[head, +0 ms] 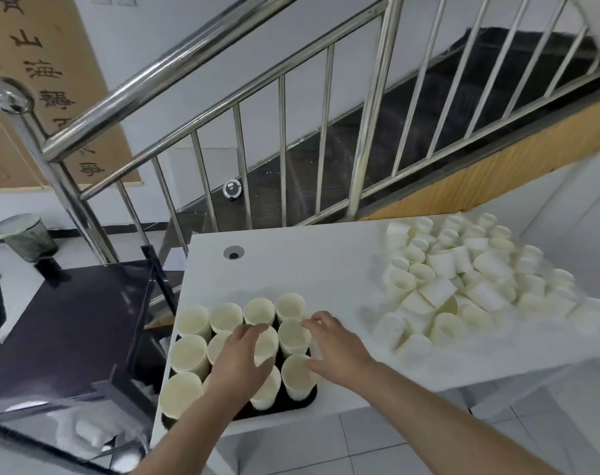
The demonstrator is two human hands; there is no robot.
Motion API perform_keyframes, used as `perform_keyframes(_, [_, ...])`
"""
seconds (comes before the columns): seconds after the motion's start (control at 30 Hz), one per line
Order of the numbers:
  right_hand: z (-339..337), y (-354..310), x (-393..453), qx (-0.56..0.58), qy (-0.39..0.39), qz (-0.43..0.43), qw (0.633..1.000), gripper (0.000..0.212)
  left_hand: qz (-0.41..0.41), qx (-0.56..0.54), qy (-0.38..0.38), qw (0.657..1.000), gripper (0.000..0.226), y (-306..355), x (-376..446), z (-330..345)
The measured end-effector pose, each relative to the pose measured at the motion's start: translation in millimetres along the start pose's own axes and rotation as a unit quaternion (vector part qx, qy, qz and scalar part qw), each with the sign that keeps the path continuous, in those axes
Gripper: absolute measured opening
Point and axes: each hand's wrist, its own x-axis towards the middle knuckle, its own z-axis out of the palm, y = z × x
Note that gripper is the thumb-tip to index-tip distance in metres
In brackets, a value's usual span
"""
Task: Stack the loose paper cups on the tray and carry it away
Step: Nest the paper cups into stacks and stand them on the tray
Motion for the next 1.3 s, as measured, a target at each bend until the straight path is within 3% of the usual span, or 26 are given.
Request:
perform_keyframes(0.27, [-42.3, 111.2, -43.5, -0.038, 0.003, 0.048, 0.998, 0.068, 0.049, -0.018, -0.034, 0.998, 0.056, 103.9, 25.9, 69.8])
perform_keyframes(0.47, [-51.8, 164.5, -48.6, -0.064, -0.025, 0.049, 0.996, 0.065, 0.035, -0.015, -0.036, 0.999, 0.057, 152.6, 30.2, 107.3])
perform_keyframes(1.13, [-8.6, 214.8, 32.0, -0.077, -0.152, 0.052, 0.984, 0.052, -0.009, -0.029, -0.105, 0.994, 0.059, 127.5, 97.6, 162.2])
perform_keyframes(1.3, [-11.7, 220.9, 36.6, -0.011, -0.114, 0.034, 0.993, 0.053, -0.034, -0.058, -0.1, 0.993, 0.062, 122.0, 103.6, 170.6])
